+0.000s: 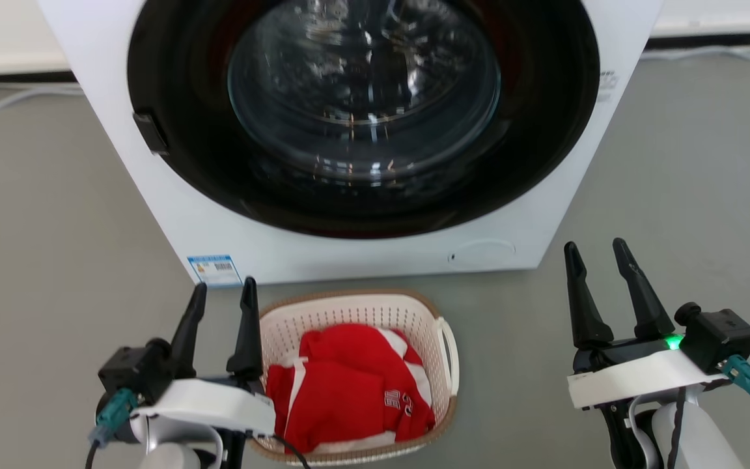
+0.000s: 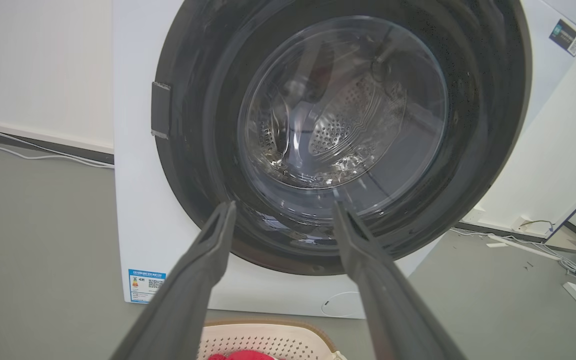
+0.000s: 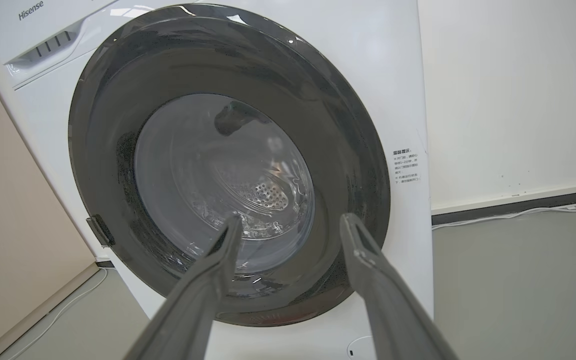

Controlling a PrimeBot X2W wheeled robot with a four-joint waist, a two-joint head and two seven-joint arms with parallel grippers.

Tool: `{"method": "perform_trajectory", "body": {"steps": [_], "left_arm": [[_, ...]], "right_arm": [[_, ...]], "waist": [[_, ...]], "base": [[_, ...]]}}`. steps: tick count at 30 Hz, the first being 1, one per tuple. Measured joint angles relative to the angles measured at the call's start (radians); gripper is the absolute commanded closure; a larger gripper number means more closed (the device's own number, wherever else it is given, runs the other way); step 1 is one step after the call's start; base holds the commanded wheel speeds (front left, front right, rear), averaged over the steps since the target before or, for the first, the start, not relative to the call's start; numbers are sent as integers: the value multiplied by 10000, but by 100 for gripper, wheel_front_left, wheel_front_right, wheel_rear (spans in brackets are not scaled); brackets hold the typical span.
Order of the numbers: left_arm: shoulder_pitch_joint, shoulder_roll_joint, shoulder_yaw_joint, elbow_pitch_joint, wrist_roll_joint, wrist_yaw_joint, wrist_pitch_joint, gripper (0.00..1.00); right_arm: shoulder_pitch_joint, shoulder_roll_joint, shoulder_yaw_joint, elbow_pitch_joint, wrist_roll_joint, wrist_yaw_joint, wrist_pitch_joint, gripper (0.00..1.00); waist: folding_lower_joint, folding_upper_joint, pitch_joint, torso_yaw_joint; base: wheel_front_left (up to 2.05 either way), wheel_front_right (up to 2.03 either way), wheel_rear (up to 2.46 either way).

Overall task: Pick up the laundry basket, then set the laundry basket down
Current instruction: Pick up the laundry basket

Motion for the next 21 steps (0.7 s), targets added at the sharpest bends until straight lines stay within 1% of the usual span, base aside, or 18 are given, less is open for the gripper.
{"method": "perform_trajectory", "body": {"steps": [5, 11, 16, 21], "left_arm": [[-451, -2, 157, 267, 2, -2, 0, 0], [-1014, -17, 401, 725, 2, -33, 0, 0], [-1612, -21, 809, 1354, 25, -167, -2, 0], [-2181, -35, 1277, 2370, 58, -207, -2, 0]], "right_arm": [[-75, -92, 6, -104, 71, 0, 0, 0], [-629, -219, 46, -263, 245, 0, -2, 0], [-909, -332, 161, -339, 330, 0, -4, 0], [-1245, -491, 293, -414, 428, 0, -12, 0]], "waist": [[0, 0, 617, -32], [0, 0, 1460, -44], [0, 0, 2200, -42], [0, 0, 2888, -29]], "base": [[0, 0, 0], [0, 0, 0], [0, 0, 0], [0, 0, 0]]}}
